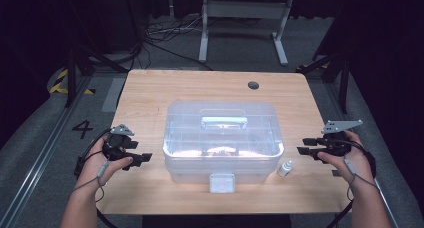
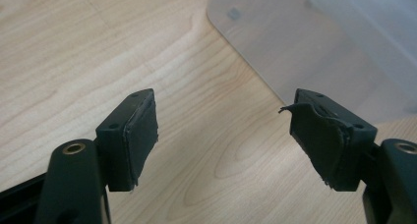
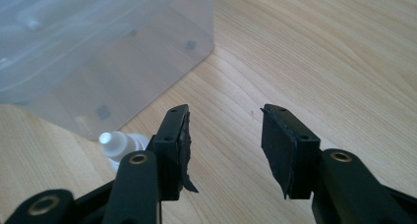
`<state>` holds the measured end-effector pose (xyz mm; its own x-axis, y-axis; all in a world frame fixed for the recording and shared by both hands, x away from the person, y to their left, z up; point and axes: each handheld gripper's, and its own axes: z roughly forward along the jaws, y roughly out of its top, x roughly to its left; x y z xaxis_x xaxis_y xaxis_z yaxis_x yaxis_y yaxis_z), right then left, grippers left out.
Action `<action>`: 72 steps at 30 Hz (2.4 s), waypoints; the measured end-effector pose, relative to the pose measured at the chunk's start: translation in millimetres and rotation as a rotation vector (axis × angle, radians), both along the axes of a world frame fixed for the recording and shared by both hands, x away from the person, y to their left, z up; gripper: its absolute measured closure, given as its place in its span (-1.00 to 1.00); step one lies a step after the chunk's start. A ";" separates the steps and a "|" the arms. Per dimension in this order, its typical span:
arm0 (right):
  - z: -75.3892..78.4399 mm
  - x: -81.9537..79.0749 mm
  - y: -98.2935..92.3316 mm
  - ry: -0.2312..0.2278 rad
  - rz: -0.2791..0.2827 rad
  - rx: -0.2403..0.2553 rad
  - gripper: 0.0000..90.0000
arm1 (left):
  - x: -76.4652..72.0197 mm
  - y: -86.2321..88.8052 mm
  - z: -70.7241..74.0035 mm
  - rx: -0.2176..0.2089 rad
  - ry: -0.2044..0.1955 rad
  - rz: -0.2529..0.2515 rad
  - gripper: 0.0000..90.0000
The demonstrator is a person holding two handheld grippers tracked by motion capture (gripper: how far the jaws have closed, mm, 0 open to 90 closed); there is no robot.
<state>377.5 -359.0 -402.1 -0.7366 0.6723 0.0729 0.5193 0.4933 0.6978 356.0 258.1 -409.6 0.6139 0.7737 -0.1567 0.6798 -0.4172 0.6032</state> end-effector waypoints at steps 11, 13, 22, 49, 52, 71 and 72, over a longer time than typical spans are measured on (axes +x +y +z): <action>10.9 -2.6 1.0 0.008 -0.021 0.037 0.12 | -6.2 1.5 3.8 -0.005 0.004 -0.004 -0.31; 12.6 -1.8 1.5 0.008 -0.020 0.044 0.12 | -7.3 2.5 4.7 -0.013 -0.016 0.021 -0.30; 11.2 -0.7 1.7 0.008 -0.009 0.050 0.13 | -11.8 2.0 4.6 -0.047 -0.051 -0.017 -0.18; 13.6 -5.6 8.5 0.004 0.005 0.049 0.18 | -23.6 -21.1 90.8 -0.097 -0.150 -0.179 -0.25; 13.6 -6.0 8.6 0.004 0.004 0.047 0.18 | -22.3 -27.1 96.2 -0.095 -0.156 -0.212 -0.20; 8.7 -10.3 6.6 0.012 0.003 0.050 0.17 | -3.5 -70.1 125.1 -0.059 -0.213 -0.275 -0.12; 8.3 -10.3 6.7 0.013 0.002 0.048 0.17 | -1.5 -75.0 127.5 -0.060 -0.227 -0.285 -0.12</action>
